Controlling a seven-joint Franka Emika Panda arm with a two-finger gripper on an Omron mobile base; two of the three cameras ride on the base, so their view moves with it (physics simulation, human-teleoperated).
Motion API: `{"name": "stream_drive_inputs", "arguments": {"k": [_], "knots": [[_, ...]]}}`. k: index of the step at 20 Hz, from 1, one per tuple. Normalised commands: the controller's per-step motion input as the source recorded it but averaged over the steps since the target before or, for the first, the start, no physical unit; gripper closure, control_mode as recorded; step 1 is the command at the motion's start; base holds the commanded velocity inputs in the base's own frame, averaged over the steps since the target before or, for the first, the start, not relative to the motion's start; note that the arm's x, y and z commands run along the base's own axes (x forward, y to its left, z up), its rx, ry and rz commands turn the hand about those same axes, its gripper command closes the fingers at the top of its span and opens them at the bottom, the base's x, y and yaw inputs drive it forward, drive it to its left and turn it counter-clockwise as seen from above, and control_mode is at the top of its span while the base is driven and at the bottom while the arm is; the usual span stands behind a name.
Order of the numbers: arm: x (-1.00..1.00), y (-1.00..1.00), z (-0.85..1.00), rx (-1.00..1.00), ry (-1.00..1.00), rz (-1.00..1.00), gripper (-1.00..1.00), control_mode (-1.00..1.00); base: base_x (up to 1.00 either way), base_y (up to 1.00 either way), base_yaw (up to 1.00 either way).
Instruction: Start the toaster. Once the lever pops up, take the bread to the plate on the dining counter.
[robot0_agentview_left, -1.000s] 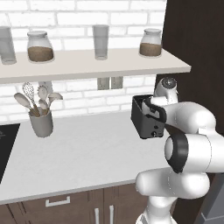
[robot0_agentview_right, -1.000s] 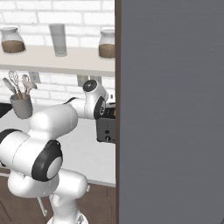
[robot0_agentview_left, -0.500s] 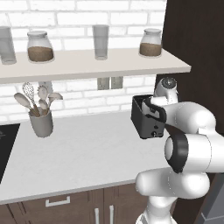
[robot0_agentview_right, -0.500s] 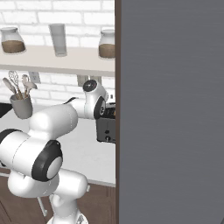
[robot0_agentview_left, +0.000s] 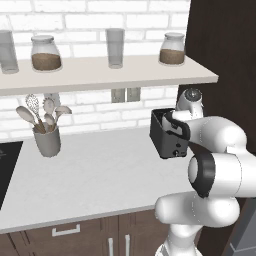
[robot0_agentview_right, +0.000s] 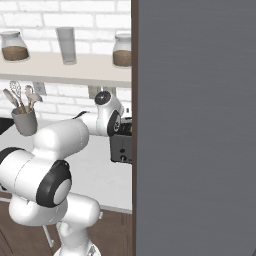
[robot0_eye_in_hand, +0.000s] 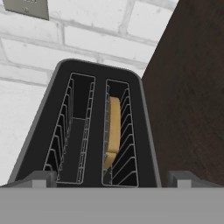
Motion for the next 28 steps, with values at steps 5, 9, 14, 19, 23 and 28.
{"name": "stream_drive_inputs", "arguments": {"k": [5,9,14,19,23,28], "knots": [[0.00,0.00,0.00,0.00,0.00,0.00,-1.00,-1.00,0.00,0.00,0.00],[0.00,0.00,0.00,0.00,0.00,0.00,-1.00,-1.00,0.00,0.00,0.00],[0.00,0.00,0.00,0.00,0.00,0.00,-1.00,-1.00,0.00,0.00,0.00],[0.00,0.00,0.00,0.00,0.00,0.00,-1.00,-1.00,0.00,0.00,0.00],[0.00,0.00,0.00,0.00,0.00,0.00,-1.00,-1.00,0.00,0.00,0.00],[0.00,0.00,0.00,0.00,0.00,0.00,-1.00,-1.00,0.00,0.00,0.00]]}}
